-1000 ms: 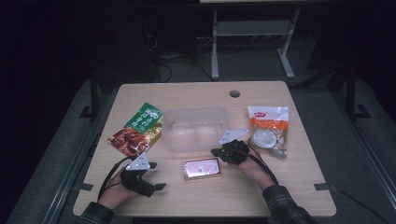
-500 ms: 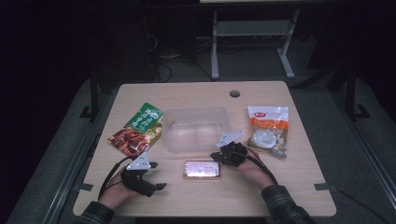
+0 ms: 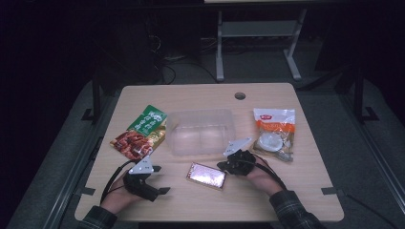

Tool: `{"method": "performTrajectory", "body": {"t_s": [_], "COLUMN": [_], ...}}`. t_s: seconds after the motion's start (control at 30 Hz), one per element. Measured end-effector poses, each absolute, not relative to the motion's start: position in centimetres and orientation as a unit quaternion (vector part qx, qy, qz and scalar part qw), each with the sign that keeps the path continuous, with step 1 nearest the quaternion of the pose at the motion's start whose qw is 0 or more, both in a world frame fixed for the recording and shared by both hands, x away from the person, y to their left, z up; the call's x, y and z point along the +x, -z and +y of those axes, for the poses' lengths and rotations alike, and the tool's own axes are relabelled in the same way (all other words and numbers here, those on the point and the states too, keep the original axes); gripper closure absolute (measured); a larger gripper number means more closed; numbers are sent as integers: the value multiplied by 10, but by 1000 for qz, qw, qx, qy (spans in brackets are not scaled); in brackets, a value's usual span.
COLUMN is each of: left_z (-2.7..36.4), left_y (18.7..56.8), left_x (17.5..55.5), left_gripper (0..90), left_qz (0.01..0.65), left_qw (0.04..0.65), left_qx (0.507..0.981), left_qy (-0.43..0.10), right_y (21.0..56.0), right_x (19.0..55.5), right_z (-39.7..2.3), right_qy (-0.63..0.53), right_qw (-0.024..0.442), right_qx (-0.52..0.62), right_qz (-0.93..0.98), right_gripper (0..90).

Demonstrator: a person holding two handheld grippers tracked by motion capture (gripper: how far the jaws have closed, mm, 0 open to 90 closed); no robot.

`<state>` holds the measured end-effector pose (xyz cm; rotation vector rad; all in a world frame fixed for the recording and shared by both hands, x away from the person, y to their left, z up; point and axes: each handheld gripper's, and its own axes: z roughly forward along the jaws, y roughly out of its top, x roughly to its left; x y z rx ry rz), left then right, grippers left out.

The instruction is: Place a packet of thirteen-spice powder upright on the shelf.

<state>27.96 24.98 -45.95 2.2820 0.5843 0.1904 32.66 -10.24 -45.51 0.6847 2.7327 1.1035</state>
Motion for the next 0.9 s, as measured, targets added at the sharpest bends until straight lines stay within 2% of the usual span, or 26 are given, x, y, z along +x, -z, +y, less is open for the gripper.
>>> {"method": "performTrajectory", "body": {"t_s": [0.07, 0.1, 0.13, 0.17, 0.23, 0.33, 0.57, 0.9], "left_z": [250, 250, 250, 250, 250, 249, 248, 247], "left_y": [459, 459, 459, 460, 460, 460, 461, 461], "left_x": [280, 279, 279, 280, 280, 279, 279, 278], "left_gripper": [136, 136, 136, 136, 137, 137, 137, 138], "left_qz": [228, 228, 228, 228, 226, 223, 221, 221], "left_qw": [380, 380, 380, 379, 377, 377, 376, 375], "left_qx": [893, 893, 893, 894, 895, 896, 897, 898], "left_qy": [-75, -75, -75, -74, -74, -72, -67, -63], "right_y": [449, 447, 447, 443, 442, 443, 450, 453], "right_x": [323, 321, 321, 315, 310, 300, 288, 290], "right_z": [-108, -110, -110, -114, -116, -117, -110, -101], "right_qy": [-377, -380, -380, -381, -376, -373, -360, -358], "right_qw": [53, 48, 48, 29, 24, 24, 37, 46], "right_qx": [243, 245, 245, 246, 242, 236, 201, 199], "right_qz": [893, 890, 890, 891, 894, 897, 910, 911], "right_gripper": [797, 713, 713, 567, 456, 341, 255, 230]}}
